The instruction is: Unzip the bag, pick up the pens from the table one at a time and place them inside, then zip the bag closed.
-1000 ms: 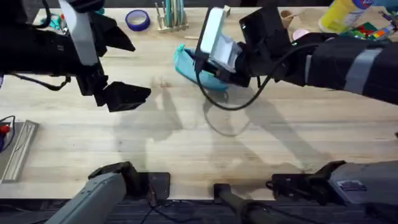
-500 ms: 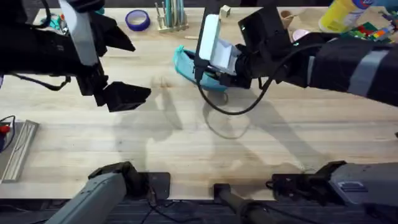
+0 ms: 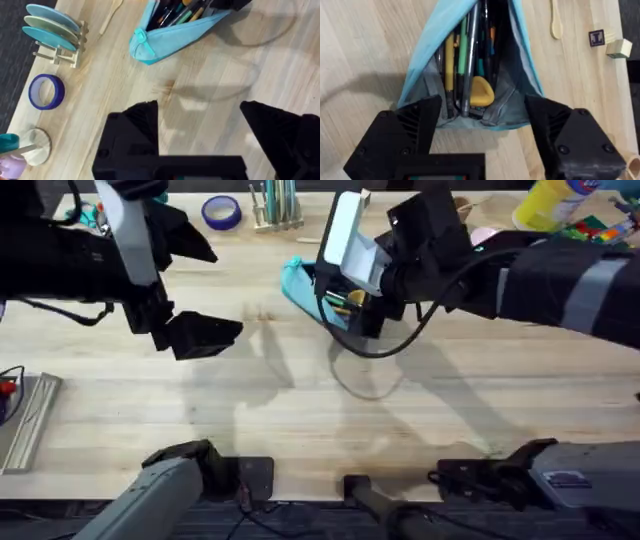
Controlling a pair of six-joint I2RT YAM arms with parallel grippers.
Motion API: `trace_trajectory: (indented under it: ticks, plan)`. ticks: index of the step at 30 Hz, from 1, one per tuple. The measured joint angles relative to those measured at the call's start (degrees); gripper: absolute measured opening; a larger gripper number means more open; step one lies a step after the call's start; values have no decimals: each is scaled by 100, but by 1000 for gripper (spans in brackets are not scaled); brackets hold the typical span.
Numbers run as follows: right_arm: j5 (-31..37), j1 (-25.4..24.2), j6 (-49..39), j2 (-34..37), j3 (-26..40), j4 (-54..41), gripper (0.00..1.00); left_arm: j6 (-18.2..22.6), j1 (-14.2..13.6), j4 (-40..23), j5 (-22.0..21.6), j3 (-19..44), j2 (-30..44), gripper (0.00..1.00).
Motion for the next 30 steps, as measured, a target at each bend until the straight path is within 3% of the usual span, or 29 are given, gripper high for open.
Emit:
trace_trajectory:
  ticks: [6, 15, 23, 30]
  plan:
    - [-2, 2, 372, -136, 0, -13, 997, 0, 0, 7, 0, 0, 0, 993]
    - [0, 2, 1436, -1279, 2, -563, 997, 0, 0, 22, 0, 0, 0, 992]
    - [-2, 2, 3182, -2175, 102, -1816, 997, 0, 0, 263, 1, 0, 0, 993]
    - [-10, -20, 4887, -2422, 458, -2932, 997, 0, 0, 524, 34, 0, 0, 993]
